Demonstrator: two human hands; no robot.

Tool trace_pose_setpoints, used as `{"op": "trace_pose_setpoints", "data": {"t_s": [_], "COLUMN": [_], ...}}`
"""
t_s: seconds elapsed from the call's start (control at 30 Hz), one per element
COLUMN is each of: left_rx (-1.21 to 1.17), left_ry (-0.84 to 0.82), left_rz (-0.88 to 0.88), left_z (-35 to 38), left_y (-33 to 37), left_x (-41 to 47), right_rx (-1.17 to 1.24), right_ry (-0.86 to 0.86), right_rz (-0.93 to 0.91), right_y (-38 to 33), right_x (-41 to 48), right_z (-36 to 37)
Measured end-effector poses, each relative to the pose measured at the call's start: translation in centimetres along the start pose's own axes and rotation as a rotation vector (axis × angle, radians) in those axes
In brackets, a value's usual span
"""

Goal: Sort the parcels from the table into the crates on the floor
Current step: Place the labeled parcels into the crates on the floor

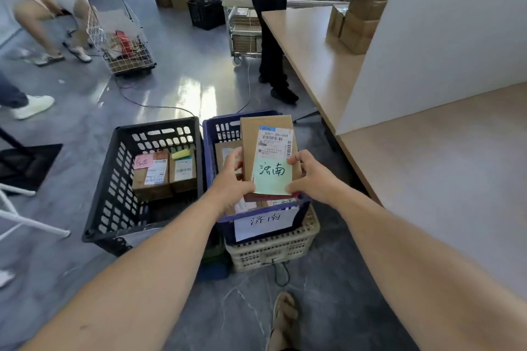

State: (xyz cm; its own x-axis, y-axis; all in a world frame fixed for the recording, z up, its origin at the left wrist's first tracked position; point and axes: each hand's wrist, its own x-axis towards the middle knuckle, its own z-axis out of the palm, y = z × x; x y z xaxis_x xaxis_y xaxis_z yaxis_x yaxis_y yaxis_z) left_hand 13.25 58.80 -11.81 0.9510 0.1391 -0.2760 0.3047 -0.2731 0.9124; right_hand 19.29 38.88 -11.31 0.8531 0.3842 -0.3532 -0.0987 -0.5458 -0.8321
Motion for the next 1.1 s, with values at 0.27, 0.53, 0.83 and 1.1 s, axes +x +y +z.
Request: {"op": "trace_pose_setpoints", "data": {"t_s": [0.27, 0.53, 0.83, 1.1], "left_rx": [0.127, 0.159, 0.157, 0.186], "left_ry": [0.068, 0.107, 0.067, 0.035], "left_rz": [0.061, 0.029, -0.132, -0.298], "left_z": [-1.2, -1.7, -1.7, -1.6], "left_y": [1.0, 1.4, -5.8, -14.2], "left_x": [8.1, 15.7, 21.0, 26.2], "right_rx": [-0.17, -0.251, -0.273, -0.252], "right_ry": [0.012, -0.016, -0.13, -0.166], "right_rz": [-0.075, -0.121, -0.025, 0.041], "right_y": [-2.5, -3.3, 1.4, 7.5], "right_x": [8.4, 16.4, 23.2, 30.1], "right_z": [-2.7, -4.7, -0.9, 4.5]}}
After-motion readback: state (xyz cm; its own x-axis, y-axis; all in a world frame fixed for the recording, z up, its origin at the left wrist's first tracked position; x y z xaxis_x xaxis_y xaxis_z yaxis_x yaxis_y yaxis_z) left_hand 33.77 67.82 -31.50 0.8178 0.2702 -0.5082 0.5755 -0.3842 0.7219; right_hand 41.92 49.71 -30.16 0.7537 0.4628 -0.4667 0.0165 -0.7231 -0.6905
